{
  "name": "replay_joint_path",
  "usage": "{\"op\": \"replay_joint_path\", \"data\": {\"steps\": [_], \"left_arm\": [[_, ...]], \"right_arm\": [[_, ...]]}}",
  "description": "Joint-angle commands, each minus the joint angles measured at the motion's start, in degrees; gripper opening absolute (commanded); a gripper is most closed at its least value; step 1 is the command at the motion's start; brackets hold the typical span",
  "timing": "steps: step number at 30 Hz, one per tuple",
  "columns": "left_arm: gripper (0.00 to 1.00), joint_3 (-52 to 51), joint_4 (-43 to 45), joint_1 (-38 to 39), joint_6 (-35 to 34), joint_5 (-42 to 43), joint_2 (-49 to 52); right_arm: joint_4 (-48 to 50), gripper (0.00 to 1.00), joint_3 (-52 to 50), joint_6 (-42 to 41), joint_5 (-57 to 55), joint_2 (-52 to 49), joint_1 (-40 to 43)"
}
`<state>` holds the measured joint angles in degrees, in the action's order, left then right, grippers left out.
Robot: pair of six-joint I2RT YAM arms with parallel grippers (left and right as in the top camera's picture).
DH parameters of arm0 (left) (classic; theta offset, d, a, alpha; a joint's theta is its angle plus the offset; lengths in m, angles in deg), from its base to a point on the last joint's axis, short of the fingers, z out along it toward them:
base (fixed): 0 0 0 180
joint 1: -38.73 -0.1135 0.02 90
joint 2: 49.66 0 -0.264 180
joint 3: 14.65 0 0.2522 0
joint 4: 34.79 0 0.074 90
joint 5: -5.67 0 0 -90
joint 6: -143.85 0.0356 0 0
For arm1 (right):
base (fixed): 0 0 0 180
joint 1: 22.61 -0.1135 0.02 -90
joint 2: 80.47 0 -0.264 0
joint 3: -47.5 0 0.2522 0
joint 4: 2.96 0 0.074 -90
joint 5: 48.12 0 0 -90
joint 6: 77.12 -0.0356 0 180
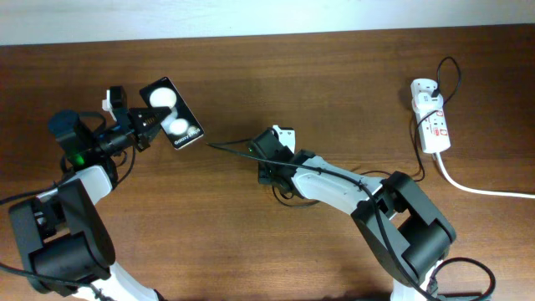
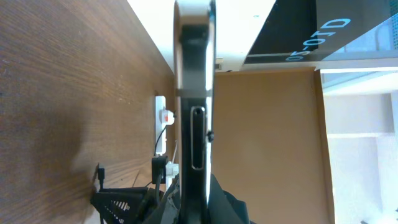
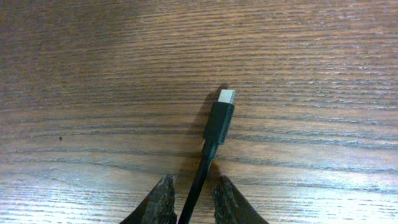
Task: Plug charger to phone and switch on socket
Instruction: 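Lift the plug with the right gripper toward the phone's bottom port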
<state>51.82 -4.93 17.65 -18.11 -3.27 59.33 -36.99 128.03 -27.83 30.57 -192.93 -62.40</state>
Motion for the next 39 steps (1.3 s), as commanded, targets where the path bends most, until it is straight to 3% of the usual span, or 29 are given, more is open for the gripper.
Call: {"op": "replay_joint_path", "data": {"steps": [1, 4, 7, 11, 14, 21, 31, 36, 39], "left_arm": [[0.0, 0.8, 0.5, -0.4, 1.4, 1.5, 0.1], [0.0, 0.8, 0.5, -0.4, 1.4, 1.5, 0.1], [0.0, 0.8, 0.5, -0.4, 1.4, 1.5, 0.1], [0.0, 0.8, 0.5, -0.2, 1.4, 1.5, 0.1], [0.0, 0.8, 0.3, 1.2, 1.4, 1.5, 0.1], [0.0, 0.8, 0.3, 12.0, 3.1, -6.3, 0.1], [0.0, 0.8, 0.3, 24.5, 3.0, -14.4, 0.1], [0.0, 0.8, 0.3, 27.6, -1.0, -17.5, 0.1], [0.0, 0.8, 0.3, 27.7, -8.2, -18.2, 0.1]], "right_arm": [[-0.2, 0.15, 0.8, -0.3, 1.1, -1.4, 1.3], [-0.8, 0.04, 0.8, -0.3, 4.3, -1.4, 2.4], [-2.6, 0.04, 1.1, -0.1, 8.2, -0.8, 3.5], [-14.3, 0.04, 2.8, 0.0, 9.8, 7.2, 5.6], [-19.7, 0.04, 2.8, 9.3, 10.4, 16.1, 6.2], [-28.7, 0.04, 2.5, 19.4, 13.9, 30.7, 6.2], [-29.9, 0.04, -8.1, 19.5, 15.2, 44.7, 6.2], [-29.9, 0.04, -13.0, 19.4, 15.4, 52.9, 6.9], [-29.9, 0.04, -13.5, 19.3, 19.5, 54.9, 10.5]]}}
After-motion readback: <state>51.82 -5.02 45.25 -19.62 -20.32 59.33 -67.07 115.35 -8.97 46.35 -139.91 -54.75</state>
